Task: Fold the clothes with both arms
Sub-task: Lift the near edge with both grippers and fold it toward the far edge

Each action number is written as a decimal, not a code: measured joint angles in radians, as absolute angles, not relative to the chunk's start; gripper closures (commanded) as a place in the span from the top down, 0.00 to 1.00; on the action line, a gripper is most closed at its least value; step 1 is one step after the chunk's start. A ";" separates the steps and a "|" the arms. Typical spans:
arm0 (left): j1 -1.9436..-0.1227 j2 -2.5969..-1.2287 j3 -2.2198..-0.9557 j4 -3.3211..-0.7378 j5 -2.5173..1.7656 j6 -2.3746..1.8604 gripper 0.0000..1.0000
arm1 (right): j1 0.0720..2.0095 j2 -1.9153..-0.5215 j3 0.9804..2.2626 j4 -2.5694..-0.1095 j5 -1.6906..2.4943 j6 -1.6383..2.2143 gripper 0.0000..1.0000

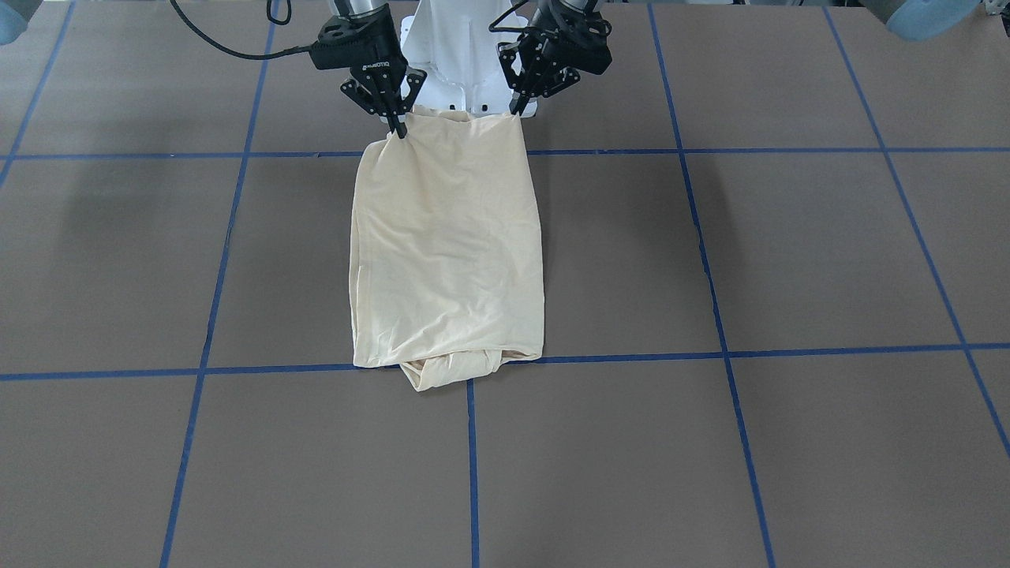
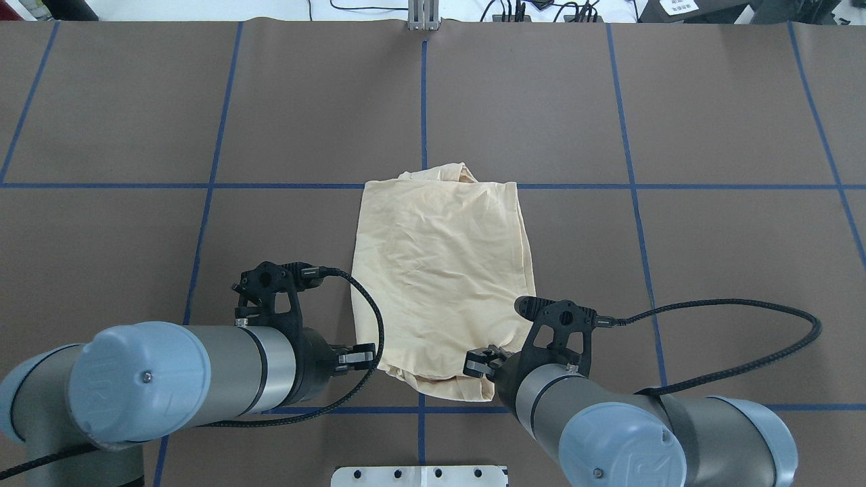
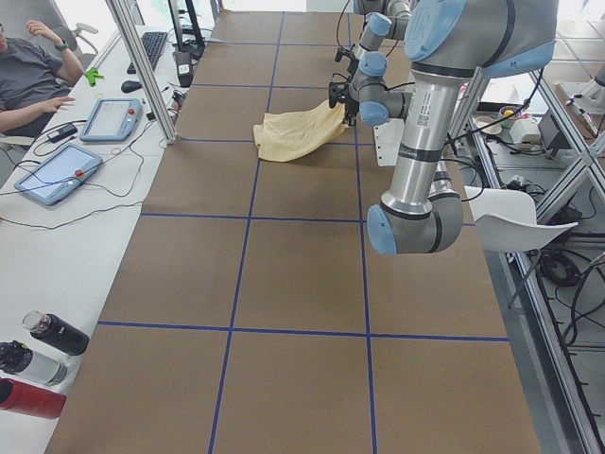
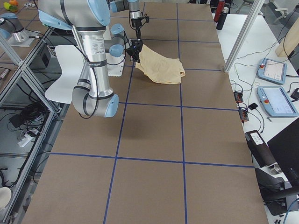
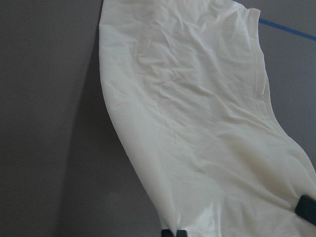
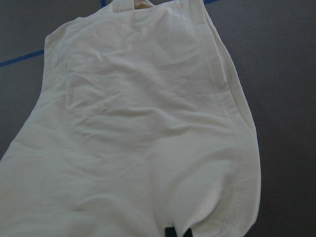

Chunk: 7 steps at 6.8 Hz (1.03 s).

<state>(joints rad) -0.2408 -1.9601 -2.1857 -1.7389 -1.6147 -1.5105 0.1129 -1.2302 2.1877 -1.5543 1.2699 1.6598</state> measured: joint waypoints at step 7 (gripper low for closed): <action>-0.488 -2.117 -1.978 -1.735 -1.622 -1.367 0.00 | 0.433 -1.013 1.942 -1.557 1.385 1.525 0.00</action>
<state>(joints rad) -0.4881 -2.1168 -1.9778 -1.7350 -1.6217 -1.3673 0.4327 -1.0135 1.9420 -1.5566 1.3851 1.5254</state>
